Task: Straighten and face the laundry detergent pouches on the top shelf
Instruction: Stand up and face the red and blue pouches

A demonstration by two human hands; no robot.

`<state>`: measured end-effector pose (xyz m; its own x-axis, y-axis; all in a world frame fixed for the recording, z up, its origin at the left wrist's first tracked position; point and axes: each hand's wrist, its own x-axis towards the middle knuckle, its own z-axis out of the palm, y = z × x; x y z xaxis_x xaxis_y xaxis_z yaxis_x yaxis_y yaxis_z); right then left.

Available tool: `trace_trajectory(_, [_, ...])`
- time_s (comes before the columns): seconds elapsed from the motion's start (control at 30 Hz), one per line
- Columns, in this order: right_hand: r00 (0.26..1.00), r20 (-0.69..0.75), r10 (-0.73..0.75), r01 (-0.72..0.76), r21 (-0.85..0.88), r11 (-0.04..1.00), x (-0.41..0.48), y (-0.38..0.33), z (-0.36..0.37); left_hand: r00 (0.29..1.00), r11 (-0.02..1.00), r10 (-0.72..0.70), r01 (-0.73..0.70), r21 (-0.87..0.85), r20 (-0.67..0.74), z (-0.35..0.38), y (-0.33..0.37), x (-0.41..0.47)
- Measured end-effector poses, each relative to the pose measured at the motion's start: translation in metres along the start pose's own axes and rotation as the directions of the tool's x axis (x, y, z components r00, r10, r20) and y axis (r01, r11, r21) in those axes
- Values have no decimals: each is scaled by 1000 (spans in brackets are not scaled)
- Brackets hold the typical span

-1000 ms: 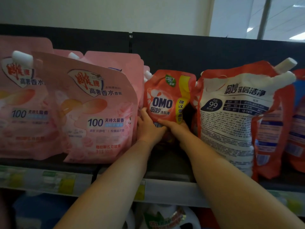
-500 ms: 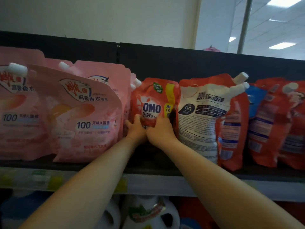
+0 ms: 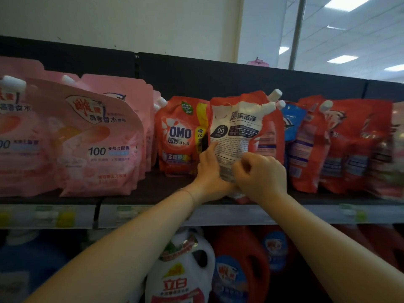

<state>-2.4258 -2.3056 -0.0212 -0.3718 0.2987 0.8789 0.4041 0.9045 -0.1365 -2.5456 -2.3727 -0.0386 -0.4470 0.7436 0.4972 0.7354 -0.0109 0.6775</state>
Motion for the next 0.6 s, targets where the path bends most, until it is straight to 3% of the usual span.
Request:
trace_trajectory(0.17, [911,193,365,-368,-19,930,-2,21,2,979,991,-70,91,102,-192,34,14,-1])
trace_trajectory(0.27, [878,256,405,-434,68,898,-3,13,9,985,993,-101,109,54,-138,29,14,4])
trace_trajectory(0.37, [907,286,309,-375,212,903,-6,-5,15,991,987,-137,136,-84,-3,-2,0,12])
trace_trajectory(0.5, [948,306,83,-194,352,916,-9,-36,34,982,980,-190,189,-66,-16,-42,-30,12])
trace_trajectory(0.6, [910,413,-35,-236,587,774,-11,-57,46,978,983,-178,171,-66,-112,-62,-31,1])
